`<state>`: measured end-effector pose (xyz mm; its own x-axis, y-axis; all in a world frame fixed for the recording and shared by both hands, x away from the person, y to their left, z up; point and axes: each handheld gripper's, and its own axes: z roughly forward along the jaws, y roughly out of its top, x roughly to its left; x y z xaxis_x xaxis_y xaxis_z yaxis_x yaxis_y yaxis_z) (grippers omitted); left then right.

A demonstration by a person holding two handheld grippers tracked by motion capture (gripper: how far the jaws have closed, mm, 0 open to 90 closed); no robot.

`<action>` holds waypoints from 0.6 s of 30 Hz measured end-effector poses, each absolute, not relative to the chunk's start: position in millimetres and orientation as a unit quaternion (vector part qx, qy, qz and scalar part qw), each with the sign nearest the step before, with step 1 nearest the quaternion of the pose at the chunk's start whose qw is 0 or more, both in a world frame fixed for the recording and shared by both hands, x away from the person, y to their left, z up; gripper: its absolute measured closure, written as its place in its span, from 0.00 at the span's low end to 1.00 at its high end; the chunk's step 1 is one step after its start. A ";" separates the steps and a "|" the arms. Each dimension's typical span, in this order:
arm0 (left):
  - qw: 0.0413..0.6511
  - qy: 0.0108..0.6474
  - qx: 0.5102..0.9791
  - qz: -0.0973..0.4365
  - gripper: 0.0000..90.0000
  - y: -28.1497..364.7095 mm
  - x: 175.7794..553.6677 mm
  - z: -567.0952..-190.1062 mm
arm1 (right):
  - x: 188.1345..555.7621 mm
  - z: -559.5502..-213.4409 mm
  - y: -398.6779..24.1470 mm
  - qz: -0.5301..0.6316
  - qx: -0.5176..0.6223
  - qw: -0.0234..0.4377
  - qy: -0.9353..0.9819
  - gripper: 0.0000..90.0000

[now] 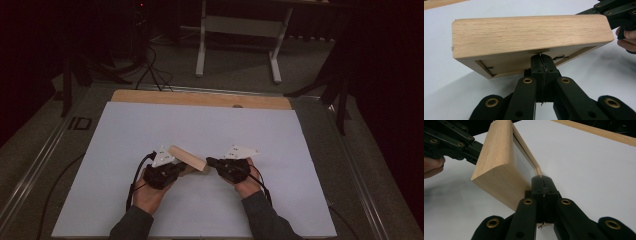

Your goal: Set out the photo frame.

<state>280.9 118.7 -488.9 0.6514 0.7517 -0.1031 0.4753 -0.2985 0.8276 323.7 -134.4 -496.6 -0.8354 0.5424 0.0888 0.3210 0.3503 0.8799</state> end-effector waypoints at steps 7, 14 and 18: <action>0.447 0.386 0.792 0.153 1.00 118.0 280.3 -488.2 | 321.8 -496.2 -132.9 0.503 0.261 0.108 0.817 1.00; 0.444 0.384 0.795 0.152 1.00 117.7 280.9 -488.9 | 320.4 -496.0 -132.0 0.502 0.257 0.108 0.819 1.00; 0.442 0.386 0.796 0.152 1.00 117.9 281.3 -489.5 | 319.3 -495.8 -130.9 0.501 0.254 0.106 0.820 1.00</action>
